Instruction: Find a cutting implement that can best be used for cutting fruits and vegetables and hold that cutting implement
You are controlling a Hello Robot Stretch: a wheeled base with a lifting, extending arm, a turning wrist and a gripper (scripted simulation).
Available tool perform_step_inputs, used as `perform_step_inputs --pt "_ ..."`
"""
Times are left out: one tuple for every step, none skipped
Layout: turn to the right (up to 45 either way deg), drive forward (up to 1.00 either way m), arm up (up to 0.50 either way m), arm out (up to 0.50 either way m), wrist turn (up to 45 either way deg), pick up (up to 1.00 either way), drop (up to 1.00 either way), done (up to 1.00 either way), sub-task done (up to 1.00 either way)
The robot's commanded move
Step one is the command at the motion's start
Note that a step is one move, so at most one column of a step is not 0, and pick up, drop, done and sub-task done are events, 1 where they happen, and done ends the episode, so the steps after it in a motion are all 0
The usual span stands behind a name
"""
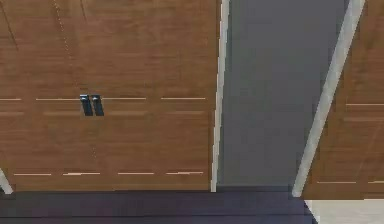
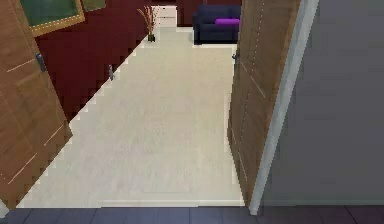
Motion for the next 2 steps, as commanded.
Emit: perform_step_inputs --pt "-24.0 0.0 0.0 0.0 0.0 0.0 0.0 0.0 0.0" --pt "0.0 0.6 0.0 0.0 0.0 0.0 0.0 0.0 0.0"
